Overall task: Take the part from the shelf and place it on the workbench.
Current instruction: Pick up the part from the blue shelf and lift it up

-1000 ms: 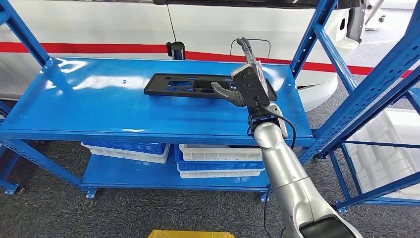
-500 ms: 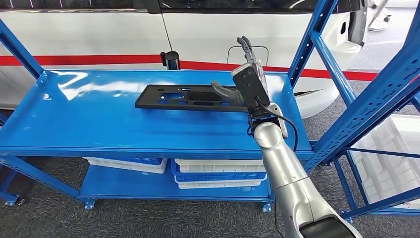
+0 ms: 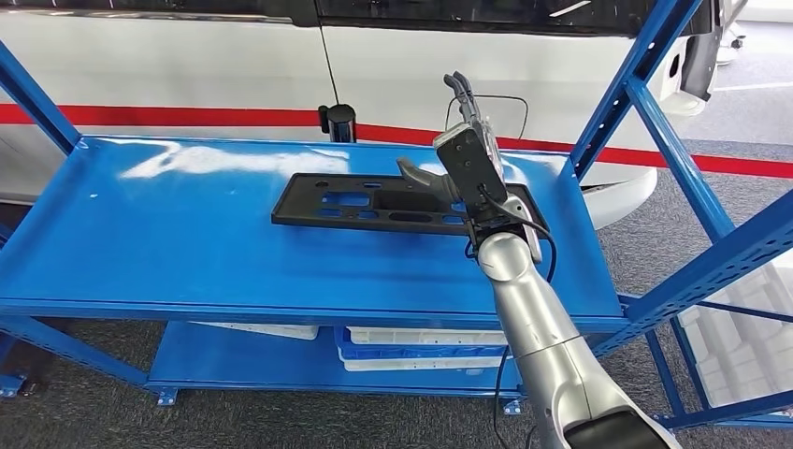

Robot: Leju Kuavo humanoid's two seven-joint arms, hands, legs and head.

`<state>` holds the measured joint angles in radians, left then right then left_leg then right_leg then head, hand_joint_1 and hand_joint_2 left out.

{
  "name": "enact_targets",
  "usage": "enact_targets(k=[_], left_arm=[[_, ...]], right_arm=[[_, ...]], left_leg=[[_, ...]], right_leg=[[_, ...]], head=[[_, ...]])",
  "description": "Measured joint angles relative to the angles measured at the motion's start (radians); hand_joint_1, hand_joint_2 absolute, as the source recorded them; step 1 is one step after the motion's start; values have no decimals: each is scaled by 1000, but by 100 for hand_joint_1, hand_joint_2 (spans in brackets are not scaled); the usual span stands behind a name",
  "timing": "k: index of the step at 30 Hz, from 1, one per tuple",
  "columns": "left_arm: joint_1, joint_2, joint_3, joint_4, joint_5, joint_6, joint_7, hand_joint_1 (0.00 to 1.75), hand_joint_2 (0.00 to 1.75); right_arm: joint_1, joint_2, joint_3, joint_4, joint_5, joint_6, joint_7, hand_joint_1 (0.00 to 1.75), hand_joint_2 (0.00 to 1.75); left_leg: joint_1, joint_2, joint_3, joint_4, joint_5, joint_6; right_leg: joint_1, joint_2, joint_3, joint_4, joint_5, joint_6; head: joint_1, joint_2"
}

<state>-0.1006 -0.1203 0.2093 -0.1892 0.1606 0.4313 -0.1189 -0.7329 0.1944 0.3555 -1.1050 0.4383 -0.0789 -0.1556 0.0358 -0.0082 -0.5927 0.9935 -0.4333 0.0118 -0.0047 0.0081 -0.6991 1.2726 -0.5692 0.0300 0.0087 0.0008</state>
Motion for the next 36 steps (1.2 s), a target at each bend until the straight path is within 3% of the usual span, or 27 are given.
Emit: enact_targets(k=[2,4,5,6,9,11,13,14,15,17,19,20,24,26,28,29,30,32,34,36], left_arm=[[1,0,0,1,-2,1,17,0,0],[1,-2,-1,2,-3,3,31,0,0],[1,-3,-1,3,-3,4,38,0,0],[1,-4,-1,4,-3,5,47,0,0],[4,-2,-1,4,-1,10,78,0,0],[5,-1,-1,4,0,12,93,0,0],[7,-1,-1,5,2,12,104,0,0],[9,-1,-1,5,3,12,108,0,0],[11,0,-1,5,3,12,112,0,0],[13,2,-1,5,1,11,116,0,0],[13,3,-1,4,-5,7,123,0,0],[13,2,-2,4,-9,6,127,0,0],[13,1,-6,4,-31,5,131,0,0],[12,1,-7,4,-36,6,136,0,0],[12,1,-7,4,-36,8,145,0,0],[12,1,-7,4,-35,10,150,0,0],[12,1,-7,4,-35,14,156,0,0],[12,1,-6,4,-32,23,170,0,0],[12,0,-6,4,-30,33,183,0,0],[12,0,-6,4,-29,40,191,0,0]], right_arm=[[1,-1,0,0,0,0,0,0,175],[0,0,0,-1,0,2,0,0,175],[0,0,0,-1,0,4,0,0,175],[0,1,0,-1,0,8,0,0,175],[1,11,1,-2,-2,22,-1,0,175],[0,21,4,-1,-3,30,-1,0,175],[1,28,10,2,-4,35,-1,0,175],[2,30,13,5,-4,35,-1,0,175],[3,32,16,8,-4,35,-1,0,175],[5,36,22,13,4,42,-1,0,175],[13,42,40,17,31,58,-1,0,175],[22,47,59,19,53,66,-1,0,175],[75,73,159,28,143,74,-5,0,175],[98,83,212,40,174,72,-12,0,175],[116,91,259,61,188,72,-24,0,175],[126,95,280,74,191,74,-31,0,175],[133,99,300,86,193,79,-39,0,175],[140,112,335,107,195,93,-54,0,175],[139,127,365,124,196,108,-67,0,175],[137,140,387,140,197,117,-73,0,175]], left_leg=[[0,-2,13,-1,-9,-4],[-3,-4,22,-1,-19,-12],[-5,-5,24,-2,-23,-17],[-7,-6,26,-3,-26,-22],[-4,-1,20,18,-47,-33],[-4,2,-27,117,-103,-38],[-5,2,-100,249,-157,-42],[-4,3,-122,279,-157,-44],[-4,4,-126,274,-139,-46],[-1,5,-77,155,-62,-48],[0,4,-24,43,-14,-44],[-2,2,-12,18,-8,-40],[-1,3,-4,6,-7,-17],[3,4,1,1,-6,-8],[3,4,1,1,-8,-5],[4,4,2,1,-9,-5],[4,3,3,1,-11,-6],[7,2,9,1,-14,-11],[9,2,14,0,-19,-20],[7,1,16,-1,-24,-26]], right_leg=[[2,-2,34,-128,76,7],[10,-5,77,-254,138,-1],[15,-6,87,-285,152,-8],[20,-6,90,-292,156,-15],[5,-4,102,-303,163,-35],[1,-3,112,-308,161,-51],[6,-4,116,-307,156,-62],[8,-4,118,-306,153,-64],[8,-3,121,-305,151,-65],[7,0,125,-299,142,-61],[12,3,125,-286,130,-50],[16,4,124,-283,126,-46],[17,4,113,-262,109,-35],[11,1,66,-168,66,-32],[5,1,-5,-26,19,-30],[2,1,-30,17,9,-26],[-1,0,-37,22,14,-20],[-6,-2,11,-91,67,-6],[-2,-6,80,-236,119,-6],[5,-7,105,-288,137,-9]], head=[[0,0],[1,0],[0,0],[0,0],[-1,0],[-2,0],[-3,0],[-3,0],[-3,0],[-4,0],[-3,0],[-1,0],[5,0],[9,0],[11,0],[11,0],[11,0],[11,0],[11,0],[10,0]])
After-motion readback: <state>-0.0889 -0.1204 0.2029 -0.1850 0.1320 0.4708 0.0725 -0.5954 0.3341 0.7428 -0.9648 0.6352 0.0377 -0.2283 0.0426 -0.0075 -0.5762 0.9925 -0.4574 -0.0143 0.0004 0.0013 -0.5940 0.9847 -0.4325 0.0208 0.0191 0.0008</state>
